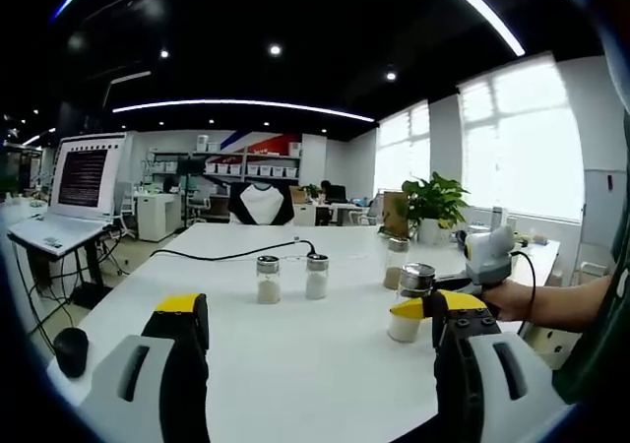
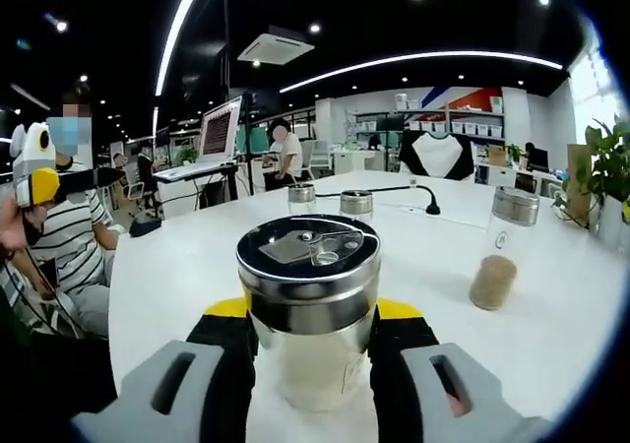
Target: Rotate the seasoning bottle until the label or dispensing opening points toward the visible target arrow and the bottle remains upright within the marked orientation range
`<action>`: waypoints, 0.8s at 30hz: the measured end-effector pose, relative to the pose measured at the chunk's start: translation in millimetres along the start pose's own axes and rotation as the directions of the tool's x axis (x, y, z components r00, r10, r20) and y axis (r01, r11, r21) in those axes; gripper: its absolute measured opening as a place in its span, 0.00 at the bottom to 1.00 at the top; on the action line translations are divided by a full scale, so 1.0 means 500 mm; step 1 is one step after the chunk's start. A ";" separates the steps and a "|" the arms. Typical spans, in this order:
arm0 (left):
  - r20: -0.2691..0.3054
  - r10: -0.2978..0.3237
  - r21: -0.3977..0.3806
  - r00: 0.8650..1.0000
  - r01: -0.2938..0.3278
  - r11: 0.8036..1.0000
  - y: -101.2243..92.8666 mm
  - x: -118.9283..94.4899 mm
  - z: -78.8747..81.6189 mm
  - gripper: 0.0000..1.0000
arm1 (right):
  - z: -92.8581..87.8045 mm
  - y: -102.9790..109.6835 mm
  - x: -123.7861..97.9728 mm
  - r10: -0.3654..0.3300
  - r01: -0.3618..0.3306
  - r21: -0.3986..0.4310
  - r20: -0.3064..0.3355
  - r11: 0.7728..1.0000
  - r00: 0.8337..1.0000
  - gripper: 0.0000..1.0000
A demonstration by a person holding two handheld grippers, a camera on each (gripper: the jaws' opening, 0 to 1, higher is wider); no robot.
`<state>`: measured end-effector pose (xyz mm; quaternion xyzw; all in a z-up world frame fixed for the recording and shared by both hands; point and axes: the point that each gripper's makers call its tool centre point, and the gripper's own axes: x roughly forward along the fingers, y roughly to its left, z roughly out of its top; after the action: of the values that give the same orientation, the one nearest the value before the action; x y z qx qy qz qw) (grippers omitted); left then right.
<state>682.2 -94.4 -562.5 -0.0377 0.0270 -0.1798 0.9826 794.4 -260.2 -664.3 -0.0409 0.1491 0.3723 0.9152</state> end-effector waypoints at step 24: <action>0.012 0.025 0.022 1.000 -0.026 0.999 0.007 0.000 0.012 1.00 | -0.005 -0.005 -0.002 -0.121 0.122 0.035 -0.031 0.992 0.992 0.43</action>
<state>683.7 -90.7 -556.9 -0.0273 0.0196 -0.1674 0.9853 794.9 -263.4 -666.1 -0.0384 0.1662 0.3122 0.9346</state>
